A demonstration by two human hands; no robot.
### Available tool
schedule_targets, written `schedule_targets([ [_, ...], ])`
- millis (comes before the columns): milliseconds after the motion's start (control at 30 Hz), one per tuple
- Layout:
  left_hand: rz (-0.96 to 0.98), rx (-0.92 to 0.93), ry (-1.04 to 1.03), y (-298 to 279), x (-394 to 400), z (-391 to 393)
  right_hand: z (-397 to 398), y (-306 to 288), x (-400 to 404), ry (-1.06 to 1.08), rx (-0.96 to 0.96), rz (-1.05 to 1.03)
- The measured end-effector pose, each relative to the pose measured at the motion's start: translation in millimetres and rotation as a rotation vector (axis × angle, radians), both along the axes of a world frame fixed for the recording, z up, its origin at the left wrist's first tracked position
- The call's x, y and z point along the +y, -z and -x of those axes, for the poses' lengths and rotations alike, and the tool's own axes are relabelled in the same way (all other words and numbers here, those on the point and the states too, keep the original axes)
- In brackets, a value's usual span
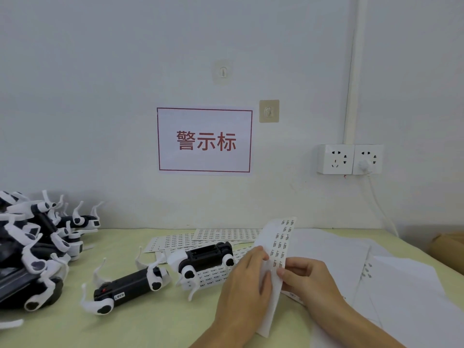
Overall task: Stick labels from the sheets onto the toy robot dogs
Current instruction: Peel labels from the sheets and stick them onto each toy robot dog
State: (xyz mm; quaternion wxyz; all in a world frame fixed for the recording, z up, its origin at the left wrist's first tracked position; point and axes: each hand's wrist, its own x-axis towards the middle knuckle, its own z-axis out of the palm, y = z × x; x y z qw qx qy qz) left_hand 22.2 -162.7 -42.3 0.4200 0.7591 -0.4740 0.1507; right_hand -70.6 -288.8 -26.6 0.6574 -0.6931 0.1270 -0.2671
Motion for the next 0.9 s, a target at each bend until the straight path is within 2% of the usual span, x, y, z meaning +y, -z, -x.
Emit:
schedule_targets([
  [200,0.007,-0.067,-0.046,-1.1,-0.5,2.7,-3.1,6.4,-1.8,0.100,-0.025,-0.084],
  [333,-0.007,-0.102,-0.063,-1.8,-1.4,3.2,-3.4,6.7,-1.1,0.161,0.013,-0.005],
  [533,0.001,-0.114,-0.068,-0.7,-0.4,3.8,-2.7,7.2,1.4,0.151,0.041,0.003],
  [900,0.043,-0.145,-0.028,-0.9,-0.8,2.8,-3.9,6.5,5.7,0.146,0.019,0.288],
])
